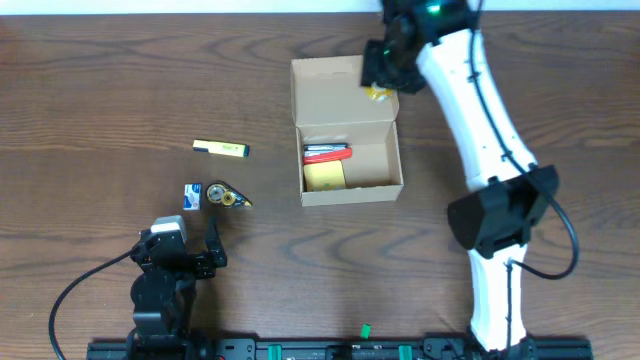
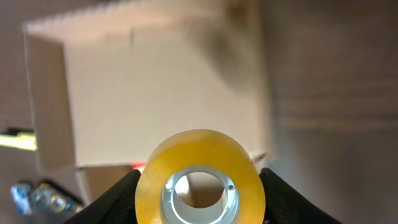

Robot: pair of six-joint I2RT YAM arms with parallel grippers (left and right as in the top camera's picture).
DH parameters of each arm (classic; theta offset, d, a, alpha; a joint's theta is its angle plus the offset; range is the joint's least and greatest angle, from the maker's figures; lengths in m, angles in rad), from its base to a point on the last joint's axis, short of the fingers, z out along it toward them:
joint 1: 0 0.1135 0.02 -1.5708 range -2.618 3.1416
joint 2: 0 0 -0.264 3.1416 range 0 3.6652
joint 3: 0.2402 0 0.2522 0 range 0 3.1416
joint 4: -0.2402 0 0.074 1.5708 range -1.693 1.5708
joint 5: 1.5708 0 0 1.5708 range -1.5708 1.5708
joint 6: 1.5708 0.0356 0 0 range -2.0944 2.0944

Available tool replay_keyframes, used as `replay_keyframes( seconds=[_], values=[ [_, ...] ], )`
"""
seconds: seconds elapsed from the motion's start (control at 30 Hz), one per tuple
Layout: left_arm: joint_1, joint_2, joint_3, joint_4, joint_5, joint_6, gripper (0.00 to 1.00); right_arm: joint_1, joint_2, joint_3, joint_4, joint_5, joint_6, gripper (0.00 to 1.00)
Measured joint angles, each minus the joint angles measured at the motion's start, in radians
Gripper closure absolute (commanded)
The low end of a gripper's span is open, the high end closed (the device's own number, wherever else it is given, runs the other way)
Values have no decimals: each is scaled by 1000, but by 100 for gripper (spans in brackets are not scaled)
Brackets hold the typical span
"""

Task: Pack container
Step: 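Carry the amber tape roll with the right gripper over the box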

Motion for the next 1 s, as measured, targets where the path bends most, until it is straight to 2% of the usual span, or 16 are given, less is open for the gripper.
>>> replay_keyframes(
  seconds=[0.23, 0.43, 1.0],
  values=[
    [0, 0, 0, 0, 0, 0, 5, 85, 0, -19, -88, 41, 146, 99],
    [0, 0, 0, 0, 0, 0, 5, 83, 0, -163, -96, 28, 218, 99],
    [0, 0, 0, 0, 0, 0, 5, 83, 0, -337, -13, -11, 236, 99]
  ],
)
